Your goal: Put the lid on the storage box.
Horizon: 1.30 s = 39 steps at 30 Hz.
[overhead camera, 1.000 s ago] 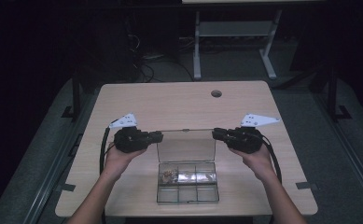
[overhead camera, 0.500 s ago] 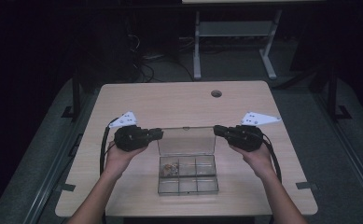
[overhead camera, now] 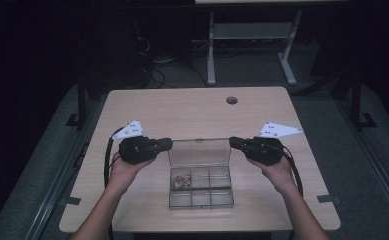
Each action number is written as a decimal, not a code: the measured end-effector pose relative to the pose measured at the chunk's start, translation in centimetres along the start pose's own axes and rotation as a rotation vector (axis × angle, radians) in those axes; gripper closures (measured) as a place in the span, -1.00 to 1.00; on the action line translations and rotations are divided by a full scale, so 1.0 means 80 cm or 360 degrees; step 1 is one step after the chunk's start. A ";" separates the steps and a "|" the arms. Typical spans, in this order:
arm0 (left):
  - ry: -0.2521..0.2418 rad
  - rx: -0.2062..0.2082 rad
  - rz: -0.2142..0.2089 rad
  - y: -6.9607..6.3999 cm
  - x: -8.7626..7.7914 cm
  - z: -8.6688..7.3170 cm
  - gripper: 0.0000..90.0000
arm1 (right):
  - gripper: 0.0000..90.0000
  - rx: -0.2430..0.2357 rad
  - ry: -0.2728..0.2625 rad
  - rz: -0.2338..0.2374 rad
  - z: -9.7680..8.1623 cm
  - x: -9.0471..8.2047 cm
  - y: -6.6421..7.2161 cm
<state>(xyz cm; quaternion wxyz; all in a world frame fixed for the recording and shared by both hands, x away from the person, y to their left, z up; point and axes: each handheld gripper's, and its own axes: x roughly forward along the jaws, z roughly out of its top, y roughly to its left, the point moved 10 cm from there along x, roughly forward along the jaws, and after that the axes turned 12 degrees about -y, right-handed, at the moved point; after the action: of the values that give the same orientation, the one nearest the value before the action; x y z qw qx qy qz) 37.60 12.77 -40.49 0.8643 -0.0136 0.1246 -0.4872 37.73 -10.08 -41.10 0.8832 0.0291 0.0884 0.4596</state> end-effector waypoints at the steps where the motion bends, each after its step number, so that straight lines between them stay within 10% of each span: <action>1: 0.0003 0.0008 -0.0004 -0.002 -0.001 0.000 0.75 | 0.86 0.0000 0.0000 0.0000 0.000 0.000 0.000; 39: 0.0064 0.0057 -0.0050 -0.043 -0.022 -0.015 0.65 | 0.71 -0.0018 0.0032 0.0109 -0.014 -0.025 0.036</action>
<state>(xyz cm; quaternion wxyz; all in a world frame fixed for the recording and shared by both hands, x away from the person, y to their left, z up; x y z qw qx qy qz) 33.56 12.60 -40.78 0.8540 0.0096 0.1331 -0.5029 34.07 -10.08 -41.53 0.8662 0.0224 0.0936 0.4904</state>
